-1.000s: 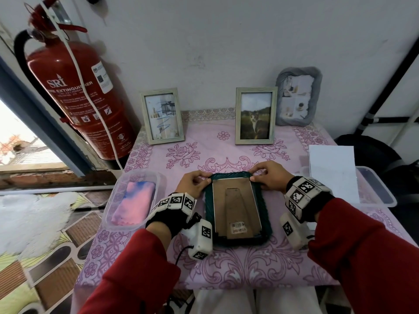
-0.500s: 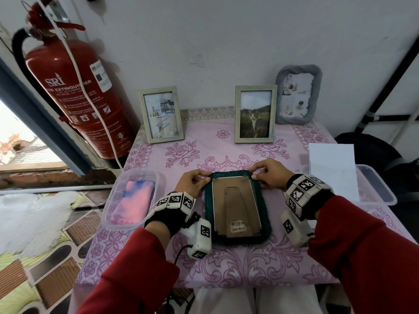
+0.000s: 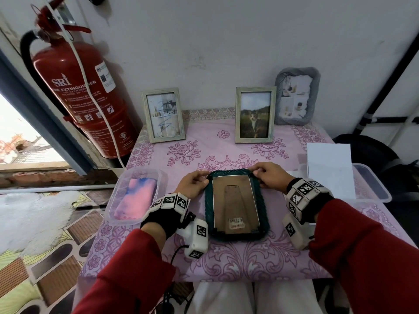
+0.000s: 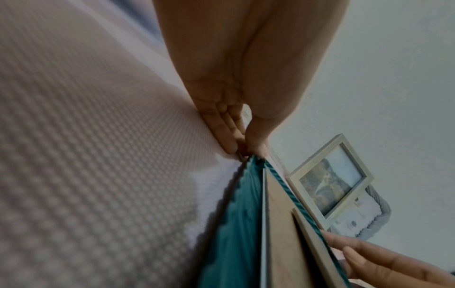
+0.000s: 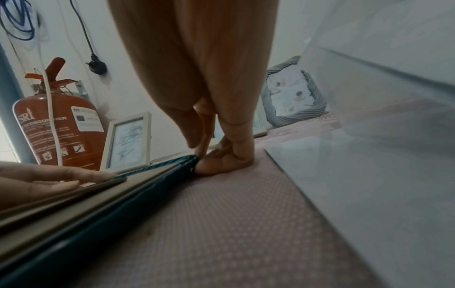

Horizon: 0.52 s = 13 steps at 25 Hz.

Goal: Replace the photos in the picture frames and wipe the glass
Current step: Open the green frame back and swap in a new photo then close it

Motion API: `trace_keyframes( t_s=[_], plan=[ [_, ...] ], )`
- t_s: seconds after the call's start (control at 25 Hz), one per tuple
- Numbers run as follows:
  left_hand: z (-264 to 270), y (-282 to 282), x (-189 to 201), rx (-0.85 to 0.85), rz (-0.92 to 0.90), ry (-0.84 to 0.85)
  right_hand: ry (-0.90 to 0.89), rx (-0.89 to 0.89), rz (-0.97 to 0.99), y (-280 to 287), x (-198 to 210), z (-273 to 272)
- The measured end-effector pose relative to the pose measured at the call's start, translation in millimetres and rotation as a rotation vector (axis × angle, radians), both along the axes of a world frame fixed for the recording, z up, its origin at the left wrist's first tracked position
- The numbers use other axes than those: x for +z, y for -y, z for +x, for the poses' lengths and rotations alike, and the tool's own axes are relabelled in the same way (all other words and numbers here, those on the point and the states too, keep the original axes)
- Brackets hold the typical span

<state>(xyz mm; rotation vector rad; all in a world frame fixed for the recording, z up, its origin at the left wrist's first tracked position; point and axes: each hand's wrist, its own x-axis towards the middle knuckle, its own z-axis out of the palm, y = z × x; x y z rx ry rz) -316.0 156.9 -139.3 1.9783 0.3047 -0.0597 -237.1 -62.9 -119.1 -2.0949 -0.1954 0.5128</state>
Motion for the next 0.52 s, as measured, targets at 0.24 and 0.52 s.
trace_keyframes(
  t_s=[0.24,0.52],
  plan=[
    [-21.0,7.2,11.1,0.079,-0.189,-0.069,0.027,0.003,-0.047,9.4,-3.3,-13.9],
    [-64.5,18.7,7.7,0.057,-0.074,-0.179,-0.064,0.047,-0.058,31.9,-4.2,-62.6]
  ],
)
